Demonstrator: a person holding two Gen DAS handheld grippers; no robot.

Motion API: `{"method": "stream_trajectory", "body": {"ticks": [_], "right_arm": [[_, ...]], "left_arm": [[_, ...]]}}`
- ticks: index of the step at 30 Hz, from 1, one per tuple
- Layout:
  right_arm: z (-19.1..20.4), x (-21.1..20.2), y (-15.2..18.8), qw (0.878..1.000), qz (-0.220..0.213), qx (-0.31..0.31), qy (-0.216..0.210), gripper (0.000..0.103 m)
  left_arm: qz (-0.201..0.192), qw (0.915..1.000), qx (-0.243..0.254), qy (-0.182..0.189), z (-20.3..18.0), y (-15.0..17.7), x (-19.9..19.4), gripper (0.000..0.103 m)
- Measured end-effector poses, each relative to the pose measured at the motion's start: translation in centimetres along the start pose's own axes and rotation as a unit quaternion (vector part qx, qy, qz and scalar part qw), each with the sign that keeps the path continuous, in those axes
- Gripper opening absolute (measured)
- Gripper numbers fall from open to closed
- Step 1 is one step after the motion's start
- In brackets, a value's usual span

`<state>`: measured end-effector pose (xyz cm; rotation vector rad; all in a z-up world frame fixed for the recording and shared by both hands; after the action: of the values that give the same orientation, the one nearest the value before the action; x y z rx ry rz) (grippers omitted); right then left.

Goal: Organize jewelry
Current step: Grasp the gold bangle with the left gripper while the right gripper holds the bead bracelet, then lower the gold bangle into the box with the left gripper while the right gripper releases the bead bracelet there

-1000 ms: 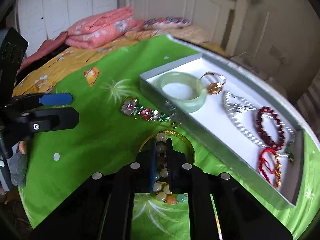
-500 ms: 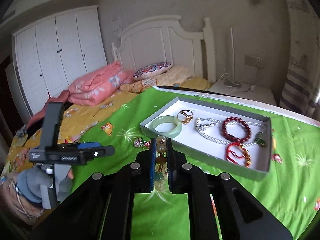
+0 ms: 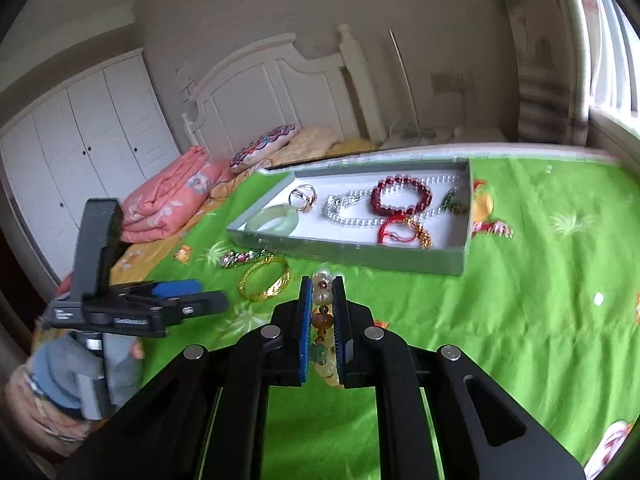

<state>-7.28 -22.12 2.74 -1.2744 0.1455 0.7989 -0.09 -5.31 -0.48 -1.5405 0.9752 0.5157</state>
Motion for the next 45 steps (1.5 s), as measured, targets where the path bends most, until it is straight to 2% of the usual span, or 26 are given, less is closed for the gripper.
{"method": "stream_trajectory", "body": {"ticks": [3,7,10,14,16,19,23,28,37,45], "right_arm": [[-0.2,-0.2,0.2,1.0,-0.002,0.004,-0.012,0.01],[-0.6,-0.5,0.2,1.0,-0.005,0.015,-0.026,0.01],[-0.9,-0.5,0.2,0.999,-0.004,0.023,-0.034,0.01],[-0.9,-0.6,0.2,0.999,-0.005,0.024,-0.038,0.01],[-1.0,-0.7,0.2,0.999,-0.006,0.025,-0.04,0.01],[-0.9,-0.6,0.2,0.999,-0.003,0.025,-0.04,0.01],[-1.0,-0.5,0.1,0.999,-0.002,0.024,-0.038,0.01],[-1.1,-0.2,0.0,0.999,0.0,0.026,-0.035,0.01],[-1.1,-0.2,0.0,0.999,0.001,0.025,-0.036,0.01],[-1.1,-0.2,0.0,0.999,0.0,0.025,-0.035,0.01]], "left_arm": [[0.014,0.9992,0.035,-0.013,-1.5,-1.4,1.5,0.101],[0.048,0.9915,0.121,-0.01,-3.1,-2.0,3.6,0.1],[0.053,0.9895,0.135,-0.004,-3.3,-2.4,4.0,0.1],[0.055,0.9854,0.16,-0.018,-4.3,-2.3,4.7,0.1],[0.053,0.984,0.168,-0.023,-4.5,-2.2,4.8,0.096],[0.047,0.9844,0.167,-0.029,-4.4,-2.2,4.6,0.09],[0.043,0.9848,0.165,-0.031,-4.2,-2.0,4.3,0.088],[0.029,0.9869,0.154,-0.039,-3.7,-2.0,3.7,0.059],[0.016,0.9861,0.157,-0.051,-4.1,-1.2,2.7,0.058],[0.008,0.9865,0.157,-0.045,-4.4,-0.3,1.8,0.058]]}}
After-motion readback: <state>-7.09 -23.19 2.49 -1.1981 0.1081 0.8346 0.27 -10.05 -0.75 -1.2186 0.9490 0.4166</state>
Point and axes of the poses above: each gripper's, at about its wrist camera, not at the fingertips, and x roughly the way its jaws point, z to its left, y to its underside, the point moved 2 cm from there along x, roughly the way its jaws point, and after that the axes turned 3 degrees about z, right-handed, at the moved point
